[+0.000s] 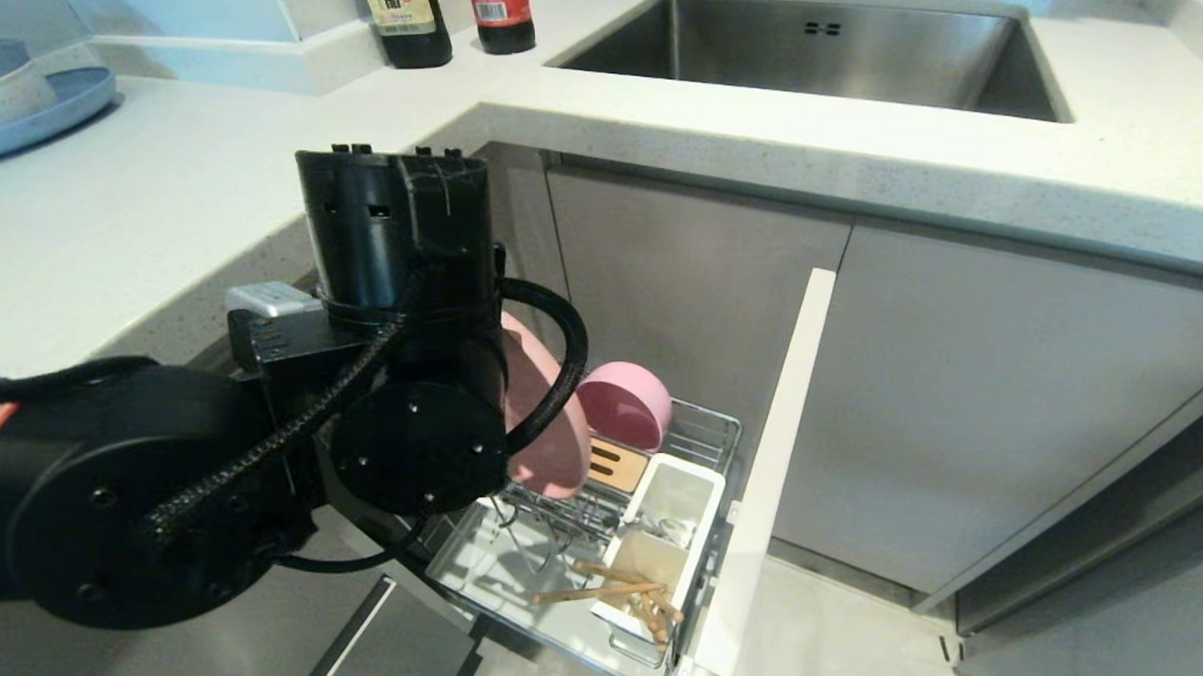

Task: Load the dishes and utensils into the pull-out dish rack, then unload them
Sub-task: Pick up the plate and place it in the cupboard

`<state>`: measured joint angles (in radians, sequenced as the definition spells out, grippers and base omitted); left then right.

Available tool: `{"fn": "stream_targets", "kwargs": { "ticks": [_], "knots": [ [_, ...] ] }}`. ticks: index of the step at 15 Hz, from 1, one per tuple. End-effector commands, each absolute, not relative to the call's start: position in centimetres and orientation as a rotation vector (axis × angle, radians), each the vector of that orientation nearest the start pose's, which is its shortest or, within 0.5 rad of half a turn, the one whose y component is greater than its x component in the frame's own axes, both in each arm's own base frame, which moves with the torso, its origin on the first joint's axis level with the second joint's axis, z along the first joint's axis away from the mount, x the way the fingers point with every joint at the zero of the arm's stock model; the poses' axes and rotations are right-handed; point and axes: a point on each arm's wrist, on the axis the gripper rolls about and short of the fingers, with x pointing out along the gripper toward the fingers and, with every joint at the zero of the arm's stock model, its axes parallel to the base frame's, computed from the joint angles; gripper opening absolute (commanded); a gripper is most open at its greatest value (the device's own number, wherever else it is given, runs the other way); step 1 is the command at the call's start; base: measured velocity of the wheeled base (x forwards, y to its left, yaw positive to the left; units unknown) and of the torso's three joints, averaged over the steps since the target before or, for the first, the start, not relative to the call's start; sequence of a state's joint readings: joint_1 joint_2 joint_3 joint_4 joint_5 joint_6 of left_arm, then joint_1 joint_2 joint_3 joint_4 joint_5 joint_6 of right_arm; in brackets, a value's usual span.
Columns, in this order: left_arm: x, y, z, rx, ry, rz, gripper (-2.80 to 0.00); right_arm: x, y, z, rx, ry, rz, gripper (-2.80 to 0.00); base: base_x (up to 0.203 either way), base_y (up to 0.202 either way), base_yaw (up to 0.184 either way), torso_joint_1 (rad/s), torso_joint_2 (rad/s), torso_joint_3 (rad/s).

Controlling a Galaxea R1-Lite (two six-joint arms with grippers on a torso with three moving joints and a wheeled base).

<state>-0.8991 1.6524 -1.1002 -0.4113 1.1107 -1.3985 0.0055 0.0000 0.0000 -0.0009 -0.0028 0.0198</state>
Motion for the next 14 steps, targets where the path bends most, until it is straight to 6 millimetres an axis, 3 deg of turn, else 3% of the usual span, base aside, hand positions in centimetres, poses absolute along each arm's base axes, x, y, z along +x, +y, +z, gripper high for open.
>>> {"fn": "stream_targets", "kwargs": {
  "ticks": [1,14],
  "knots": [
    [20.1,-22.0,26.2,-1.3,-0.093,0.224,-2.8,-2.3,0.0,7.5,0.02,0.0,0.004,-2.8,0.0,0.0,0.0,0.0,0.0,0.0],
    [20.5,-20.2,22.7,-1.344,-0.088,0.263,-2.8,-2.3,0.0,7.5,0.02,0.0,0.004,-2.8,0.0,0.0,0.0,0.0,0.0,0.0]
  ]
}}
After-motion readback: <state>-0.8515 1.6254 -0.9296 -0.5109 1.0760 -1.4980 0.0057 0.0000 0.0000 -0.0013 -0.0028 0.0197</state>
